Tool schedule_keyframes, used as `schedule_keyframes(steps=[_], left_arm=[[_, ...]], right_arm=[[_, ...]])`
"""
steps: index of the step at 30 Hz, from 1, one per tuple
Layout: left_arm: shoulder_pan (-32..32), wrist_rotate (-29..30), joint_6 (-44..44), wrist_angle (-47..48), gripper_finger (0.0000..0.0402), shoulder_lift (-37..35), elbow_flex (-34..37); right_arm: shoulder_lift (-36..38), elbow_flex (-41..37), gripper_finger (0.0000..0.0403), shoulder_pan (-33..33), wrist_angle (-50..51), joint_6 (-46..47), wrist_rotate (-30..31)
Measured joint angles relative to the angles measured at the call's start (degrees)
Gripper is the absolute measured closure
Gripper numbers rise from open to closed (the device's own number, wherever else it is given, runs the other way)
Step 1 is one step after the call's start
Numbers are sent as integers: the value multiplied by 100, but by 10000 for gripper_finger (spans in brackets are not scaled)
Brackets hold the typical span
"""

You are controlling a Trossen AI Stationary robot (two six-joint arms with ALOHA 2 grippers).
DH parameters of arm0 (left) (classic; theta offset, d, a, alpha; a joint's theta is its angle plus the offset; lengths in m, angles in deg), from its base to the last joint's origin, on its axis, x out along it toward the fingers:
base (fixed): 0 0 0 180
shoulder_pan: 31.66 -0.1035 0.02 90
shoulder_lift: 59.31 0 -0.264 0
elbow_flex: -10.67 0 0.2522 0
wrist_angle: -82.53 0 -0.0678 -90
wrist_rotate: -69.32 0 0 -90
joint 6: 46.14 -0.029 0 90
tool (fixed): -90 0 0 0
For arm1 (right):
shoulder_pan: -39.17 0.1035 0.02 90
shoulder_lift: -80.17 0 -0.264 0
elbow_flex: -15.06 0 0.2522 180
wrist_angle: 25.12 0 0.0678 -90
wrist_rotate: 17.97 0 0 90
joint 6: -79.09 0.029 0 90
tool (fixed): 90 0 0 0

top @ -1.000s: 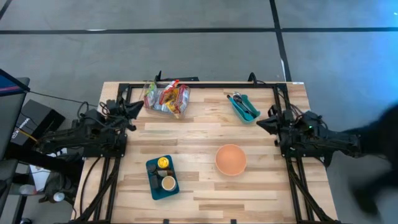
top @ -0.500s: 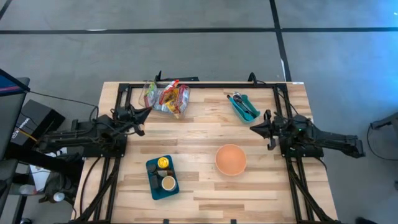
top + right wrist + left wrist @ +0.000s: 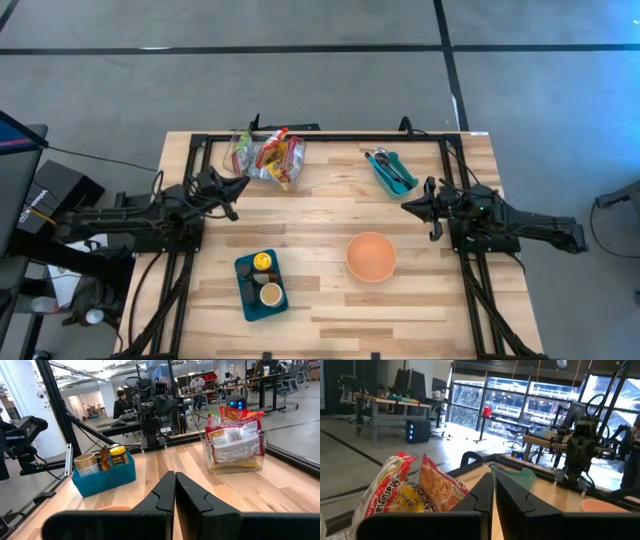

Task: Pick & Place Food Item
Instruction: Return to Home Position

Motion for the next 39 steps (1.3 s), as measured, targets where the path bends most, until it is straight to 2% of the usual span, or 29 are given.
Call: schedule_keyframes(steps=[8, 39], left_arm=[[0, 0, 1, 4, 389, 195, 0], [0, -1, 3, 2, 389, 191, 0]], right_arm=[[0, -2, 396, 1, 1, 2, 13], [-4, -11, 396, 0, 1, 6, 11]])
